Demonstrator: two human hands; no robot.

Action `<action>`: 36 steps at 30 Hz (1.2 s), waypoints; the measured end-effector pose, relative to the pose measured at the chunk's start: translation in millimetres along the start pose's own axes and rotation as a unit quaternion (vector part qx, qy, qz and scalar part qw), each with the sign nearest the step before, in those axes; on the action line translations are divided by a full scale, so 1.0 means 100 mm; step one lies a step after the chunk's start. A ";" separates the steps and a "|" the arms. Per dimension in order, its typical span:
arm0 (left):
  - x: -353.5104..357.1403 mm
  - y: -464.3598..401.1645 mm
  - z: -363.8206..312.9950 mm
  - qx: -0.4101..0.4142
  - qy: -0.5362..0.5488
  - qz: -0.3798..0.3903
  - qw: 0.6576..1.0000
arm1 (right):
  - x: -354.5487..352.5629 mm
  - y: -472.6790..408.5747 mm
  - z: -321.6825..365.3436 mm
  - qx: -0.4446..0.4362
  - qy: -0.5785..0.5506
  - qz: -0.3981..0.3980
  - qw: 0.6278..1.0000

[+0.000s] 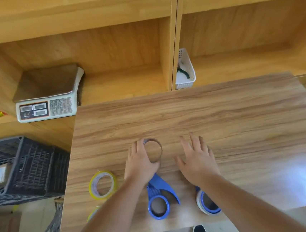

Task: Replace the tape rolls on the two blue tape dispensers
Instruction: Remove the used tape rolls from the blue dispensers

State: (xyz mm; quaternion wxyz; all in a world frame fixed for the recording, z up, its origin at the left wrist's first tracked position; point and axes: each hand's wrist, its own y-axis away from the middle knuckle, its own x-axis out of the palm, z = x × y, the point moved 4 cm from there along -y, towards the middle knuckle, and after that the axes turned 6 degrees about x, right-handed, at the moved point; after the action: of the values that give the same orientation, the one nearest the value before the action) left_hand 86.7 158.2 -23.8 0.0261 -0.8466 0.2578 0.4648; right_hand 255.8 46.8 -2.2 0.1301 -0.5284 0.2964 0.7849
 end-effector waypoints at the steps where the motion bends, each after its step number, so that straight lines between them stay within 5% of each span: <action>1: 0.02 -0.10 0.00 -0.002 -0.006 0.001 1.000 | -0.01 -0.06 -0.03 0.005 0.000 0.001 1.000; 22: 0.52 -1.01 0.28 -0.072 -0.001 0.068 0.995 | 0.12 -0.56 -0.28 0.054 -0.006 0.030 0.998; 28: 0.42 -0.71 0.10 -0.002 -0.057 0.029 0.998 | 0.11 -0.46 -0.31 0.042 -0.005 0.033 0.999; 36: 0.68 0.14 -0.39 0.116 -0.058 0.113 0.985 | 0.13 -0.02 -0.60 0.047 -0.033 0.060 0.996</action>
State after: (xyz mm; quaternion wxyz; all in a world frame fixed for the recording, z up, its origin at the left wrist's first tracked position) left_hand 140.0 106.7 -53.6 0.0864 -0.7750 0.4018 0.4801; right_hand 297.1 10.7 -30.6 0.1171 -0.4765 0.3602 0.7934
